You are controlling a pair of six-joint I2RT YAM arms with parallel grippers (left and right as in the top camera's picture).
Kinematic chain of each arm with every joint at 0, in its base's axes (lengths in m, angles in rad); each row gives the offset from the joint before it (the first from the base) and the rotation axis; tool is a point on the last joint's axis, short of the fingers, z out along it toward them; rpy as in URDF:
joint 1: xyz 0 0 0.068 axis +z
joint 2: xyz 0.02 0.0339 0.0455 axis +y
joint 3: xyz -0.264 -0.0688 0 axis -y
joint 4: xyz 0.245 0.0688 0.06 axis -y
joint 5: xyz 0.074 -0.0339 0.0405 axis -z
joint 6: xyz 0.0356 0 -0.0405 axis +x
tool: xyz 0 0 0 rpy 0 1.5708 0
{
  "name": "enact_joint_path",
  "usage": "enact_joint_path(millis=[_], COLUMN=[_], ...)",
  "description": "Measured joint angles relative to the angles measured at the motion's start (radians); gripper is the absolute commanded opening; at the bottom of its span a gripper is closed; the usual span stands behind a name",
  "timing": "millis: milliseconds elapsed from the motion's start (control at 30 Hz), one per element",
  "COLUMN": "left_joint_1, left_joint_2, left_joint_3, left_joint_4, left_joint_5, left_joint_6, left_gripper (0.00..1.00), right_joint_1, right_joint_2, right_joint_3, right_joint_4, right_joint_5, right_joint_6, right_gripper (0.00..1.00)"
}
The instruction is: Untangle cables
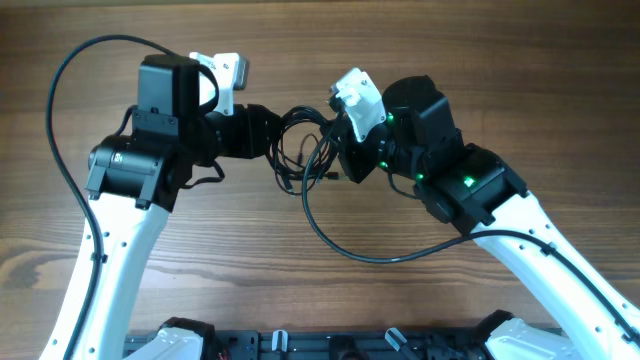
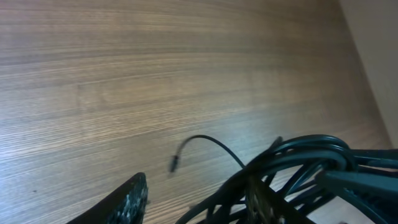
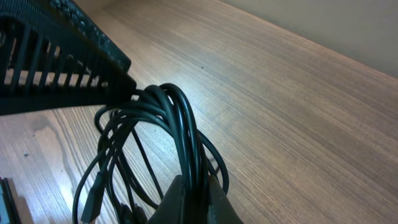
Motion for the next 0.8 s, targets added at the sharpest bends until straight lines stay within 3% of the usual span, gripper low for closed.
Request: enact_joint_path(millis=[167, 200, 300, 333, 600, 800], left_joint_1=[-0.076, -0.090, -0.143, -0.154, -0.181, -0.181], left_joint_2=[0.030, 0.038, 0.078, 0.088, 0.110, 0.121], left_joint_3=[0.000, 0.000, 0.000, 0.000, 0.000, 0.000], left_joint_4=[0.000, 0.000, -0.001, -0.001, -0.041, -0.089], left_joint_5=[0.016, 0.019, 0.020, 0.019, 0.008, 0.032], left_joint_6=[0.000, 0.000, 0.004, 0.013, 0.039, 0.049], left_gripper=[0.54, 0.50, 0.08, 0.04, 0.04, 0.04], right_joint_1=[0.000, 0.000, 0.000, 0.000, 0.013, 0.073], right_joint_2=[0.000, 0.000, -0.001, -0.001, -0.001, -0.001], right_joint_3=[0.000, 0.000, 0.000, 0.000, 0.000, 0.013], right_joint_4=[-0.006, -0.007, -0.008, -0.007, -0.058, -0.179], right_joint_5=[-0.002, -0.005, -0.015, -0.020, 0.067, 0.330], right_joint_6=[-0.003, -0.004, -0.003, -0.003, 0.050, 0.307], right_gripper=[0.04, 0.04, 0.04, 0.04, 0.04, 0.04])
